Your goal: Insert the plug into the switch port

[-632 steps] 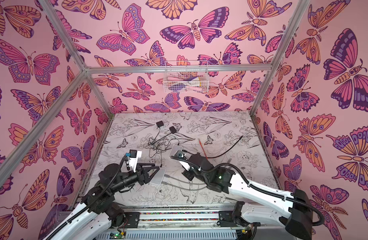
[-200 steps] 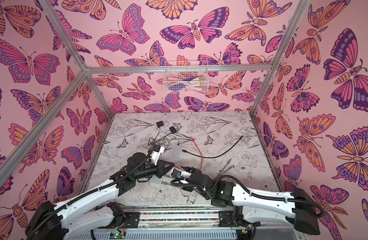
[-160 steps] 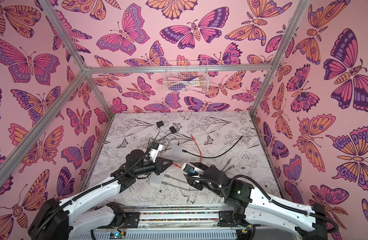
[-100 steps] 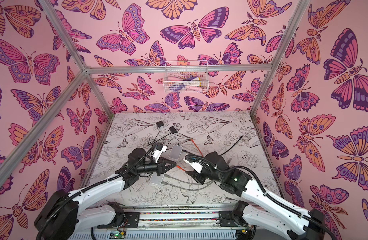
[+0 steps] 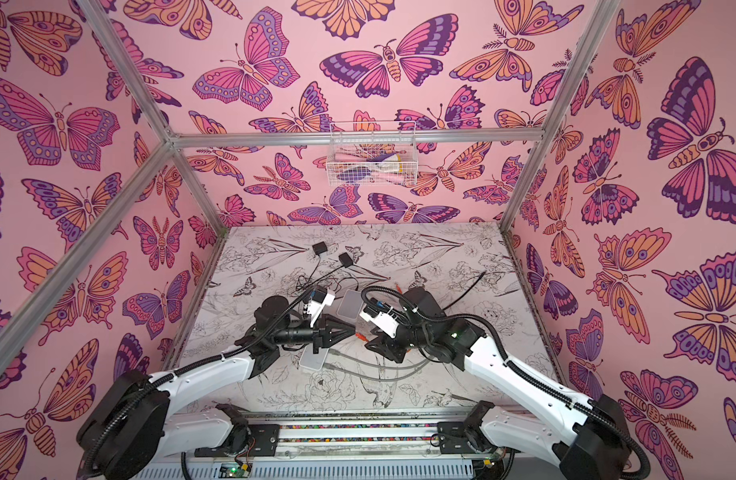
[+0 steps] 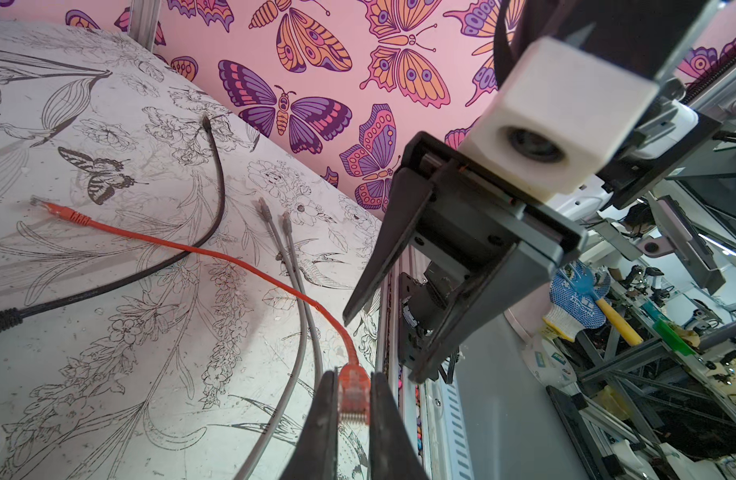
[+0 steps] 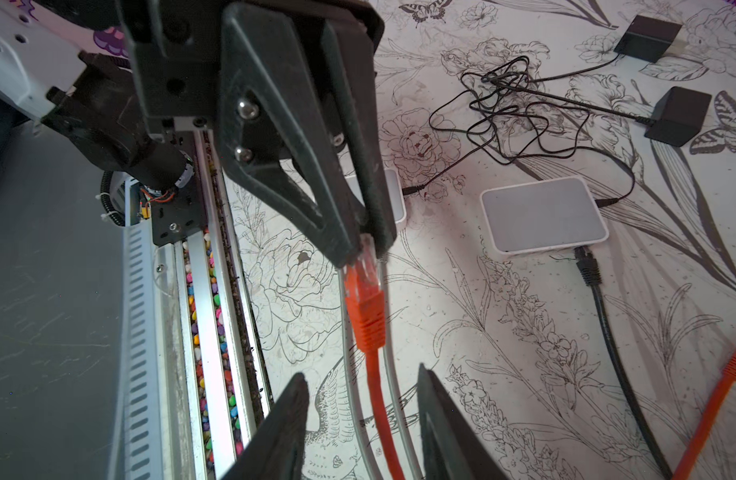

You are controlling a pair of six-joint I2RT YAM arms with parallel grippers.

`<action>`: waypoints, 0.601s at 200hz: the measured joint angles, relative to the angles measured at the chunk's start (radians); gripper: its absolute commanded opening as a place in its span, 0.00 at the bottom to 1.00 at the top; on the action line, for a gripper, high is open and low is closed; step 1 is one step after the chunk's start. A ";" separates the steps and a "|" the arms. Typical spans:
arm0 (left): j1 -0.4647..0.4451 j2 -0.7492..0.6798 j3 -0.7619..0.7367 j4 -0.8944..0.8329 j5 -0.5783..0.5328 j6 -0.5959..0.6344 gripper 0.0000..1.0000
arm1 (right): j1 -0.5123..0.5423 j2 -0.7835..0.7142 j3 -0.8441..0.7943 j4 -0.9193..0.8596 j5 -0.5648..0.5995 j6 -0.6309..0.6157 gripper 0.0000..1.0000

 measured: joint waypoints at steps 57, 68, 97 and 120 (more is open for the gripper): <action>0.011 0.037 -0.003 0.094 0.034 -0.013 0.01 | -0.001 0.011 0.000 0.001 -0.025 -0.001 0.43; 0.012 0.047 -0.005 0.102 0.035 -0.020 0.01 | -0.001 0.015 0.000 0.001 -0.024 0.000 0.42; 0.017 0.052 -0.011 0.117 0.042 -0.031 0.01 | -0.008 0.016 -0.007 0.016 -0.026 -0.001 0.40; 0.018 0.051 -0.016 0.129 0.048 -0.035 0.01 | -0.016 0.016 -0.018 0.029 -0.025 -0.001 0.40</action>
